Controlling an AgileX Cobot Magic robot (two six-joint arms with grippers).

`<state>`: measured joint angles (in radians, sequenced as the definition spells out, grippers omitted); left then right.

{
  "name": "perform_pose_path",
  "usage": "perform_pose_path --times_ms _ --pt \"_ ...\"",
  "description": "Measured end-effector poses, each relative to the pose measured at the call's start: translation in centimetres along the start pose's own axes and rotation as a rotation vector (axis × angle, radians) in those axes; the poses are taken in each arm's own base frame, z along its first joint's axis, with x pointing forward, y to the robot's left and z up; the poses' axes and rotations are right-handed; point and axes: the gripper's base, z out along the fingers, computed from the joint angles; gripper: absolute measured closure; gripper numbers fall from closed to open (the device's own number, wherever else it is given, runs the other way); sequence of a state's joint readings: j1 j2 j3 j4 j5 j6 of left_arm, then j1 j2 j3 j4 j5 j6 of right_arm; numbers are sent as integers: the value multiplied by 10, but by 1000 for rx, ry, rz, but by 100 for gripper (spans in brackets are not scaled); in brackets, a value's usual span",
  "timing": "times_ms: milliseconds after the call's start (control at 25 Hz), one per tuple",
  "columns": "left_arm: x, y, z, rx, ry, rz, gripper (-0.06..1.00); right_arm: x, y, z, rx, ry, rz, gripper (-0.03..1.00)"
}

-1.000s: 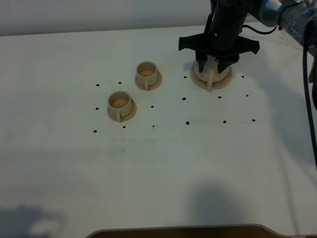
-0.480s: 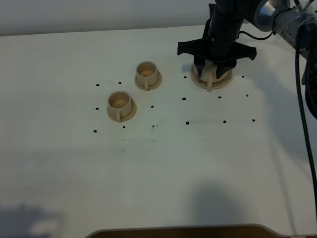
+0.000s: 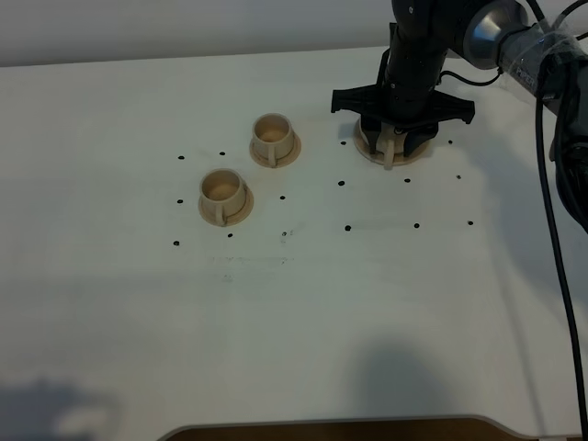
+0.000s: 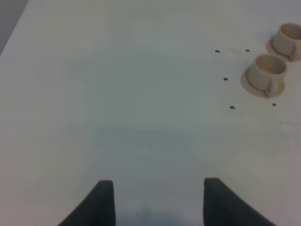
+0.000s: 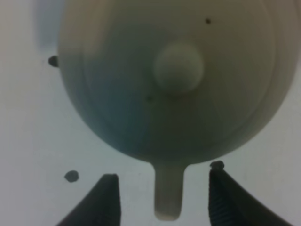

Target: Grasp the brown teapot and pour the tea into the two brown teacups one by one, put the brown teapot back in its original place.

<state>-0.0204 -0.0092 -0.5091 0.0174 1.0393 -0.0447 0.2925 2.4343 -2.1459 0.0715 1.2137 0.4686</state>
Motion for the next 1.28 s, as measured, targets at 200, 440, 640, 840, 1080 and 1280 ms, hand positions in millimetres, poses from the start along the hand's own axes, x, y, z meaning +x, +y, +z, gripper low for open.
perform_pose_path --times_ms 200,440,640,840,1080,1280 --pt "0 0 0 0 0 0 48 -2 -3 0 4 -2 40 52" --pt "0 0 0 0 0 0 48 -2 -4 0 8 -5 76 52" --pt "0 0 0 0 0 0 48 -4 -4 0 1 -20 91 52" --pt "0 0 0 0 0 0 48 -4 -3 3 -2 -24 100 52" --pt "0 0 0 0 0 0 48 -4 -4 14 -3 -5 105 52" --pt "0 0 0 0 0 0 48 -4 -4 14 -3 -4 105 52"
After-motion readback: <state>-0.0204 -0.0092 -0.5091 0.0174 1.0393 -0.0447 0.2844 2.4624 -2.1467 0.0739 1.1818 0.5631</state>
